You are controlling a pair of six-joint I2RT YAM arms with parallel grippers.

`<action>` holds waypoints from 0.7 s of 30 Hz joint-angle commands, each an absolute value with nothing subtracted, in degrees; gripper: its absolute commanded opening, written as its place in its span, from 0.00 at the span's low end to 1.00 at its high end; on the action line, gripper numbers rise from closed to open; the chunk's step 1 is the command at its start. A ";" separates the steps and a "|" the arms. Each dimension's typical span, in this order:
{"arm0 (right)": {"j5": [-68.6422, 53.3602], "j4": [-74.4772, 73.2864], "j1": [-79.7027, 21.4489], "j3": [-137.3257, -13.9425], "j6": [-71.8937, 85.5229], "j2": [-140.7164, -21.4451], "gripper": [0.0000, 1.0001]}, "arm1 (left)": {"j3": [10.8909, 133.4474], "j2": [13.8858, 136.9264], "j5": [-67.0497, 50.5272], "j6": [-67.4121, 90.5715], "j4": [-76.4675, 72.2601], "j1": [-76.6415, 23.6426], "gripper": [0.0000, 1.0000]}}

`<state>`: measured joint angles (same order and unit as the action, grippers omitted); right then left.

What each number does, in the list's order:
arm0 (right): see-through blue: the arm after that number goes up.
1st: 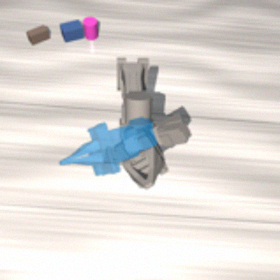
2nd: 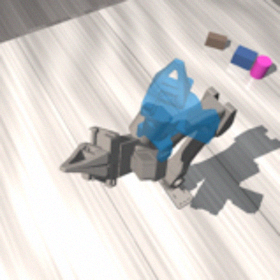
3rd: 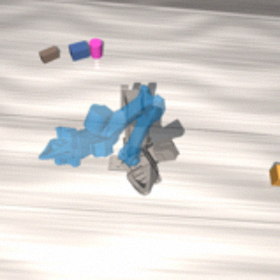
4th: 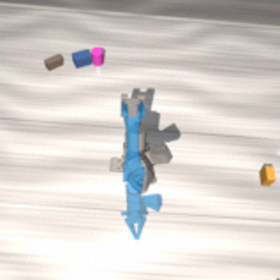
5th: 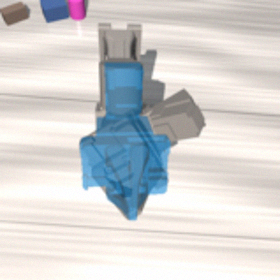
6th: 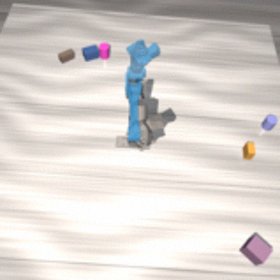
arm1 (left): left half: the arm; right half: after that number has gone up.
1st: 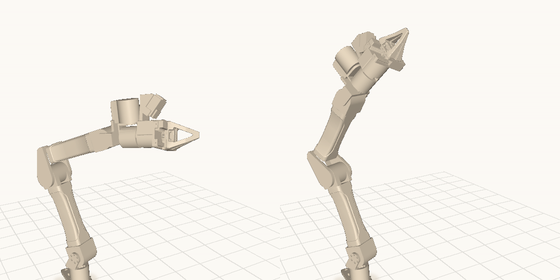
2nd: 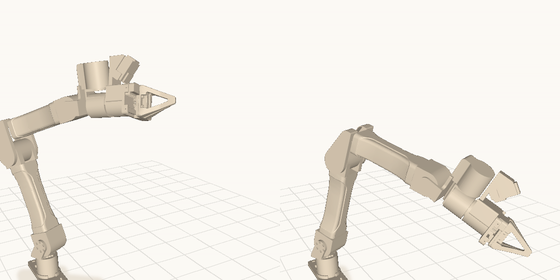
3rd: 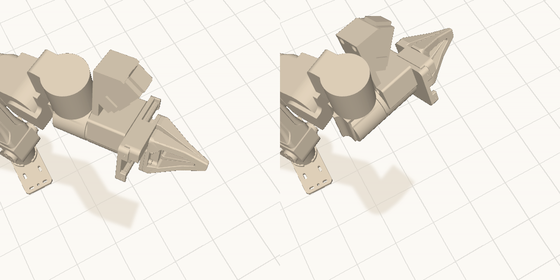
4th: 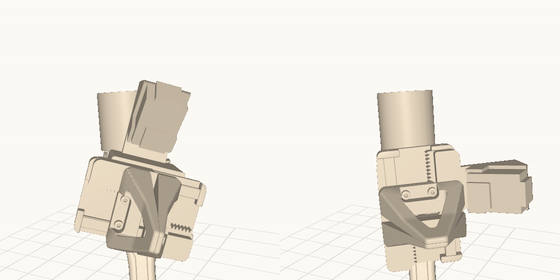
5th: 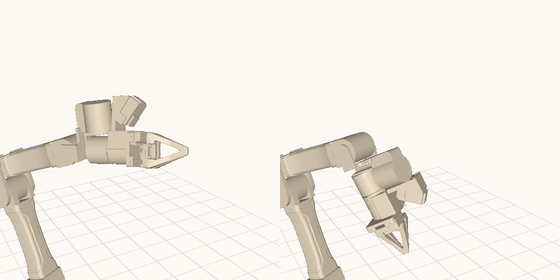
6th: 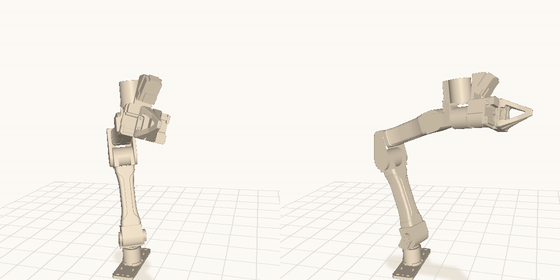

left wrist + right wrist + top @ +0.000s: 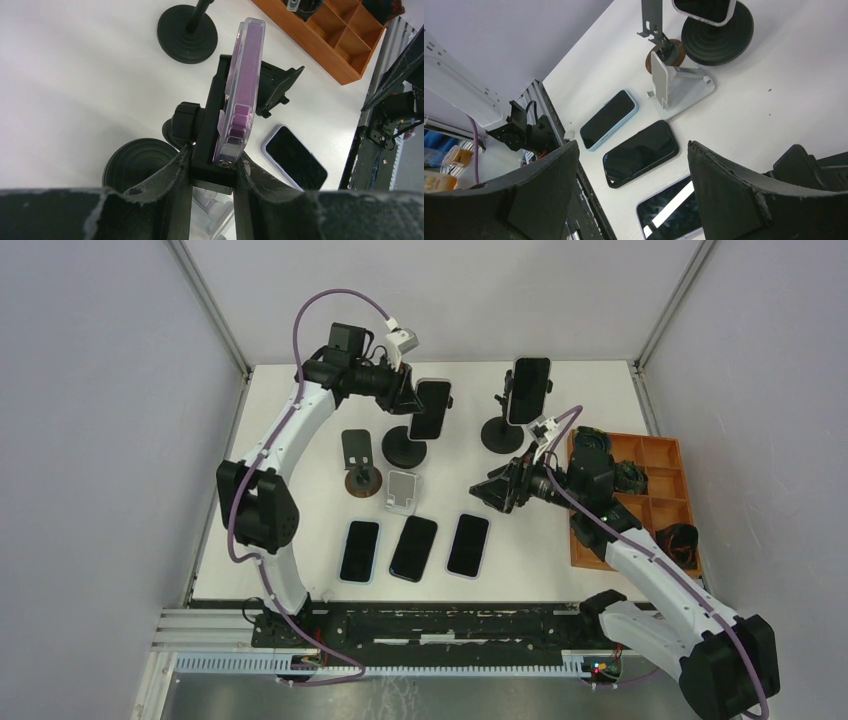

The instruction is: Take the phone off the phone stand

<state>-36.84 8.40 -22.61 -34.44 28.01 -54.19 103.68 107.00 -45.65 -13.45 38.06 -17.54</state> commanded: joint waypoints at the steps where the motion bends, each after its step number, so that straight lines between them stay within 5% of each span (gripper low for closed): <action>1: -33.46 12.39 -23.48 -38.76 28.18 -54.92 0.85 | 108.99 101.94 -51.26 -11.29 32.87 -18.02 0.02; 21: -37.15 16.19 -26.38 -59.56 30.43 -66.09 0.98 | 102.20 83.26 -56.73 -3.32 40.51 -18.49 0.02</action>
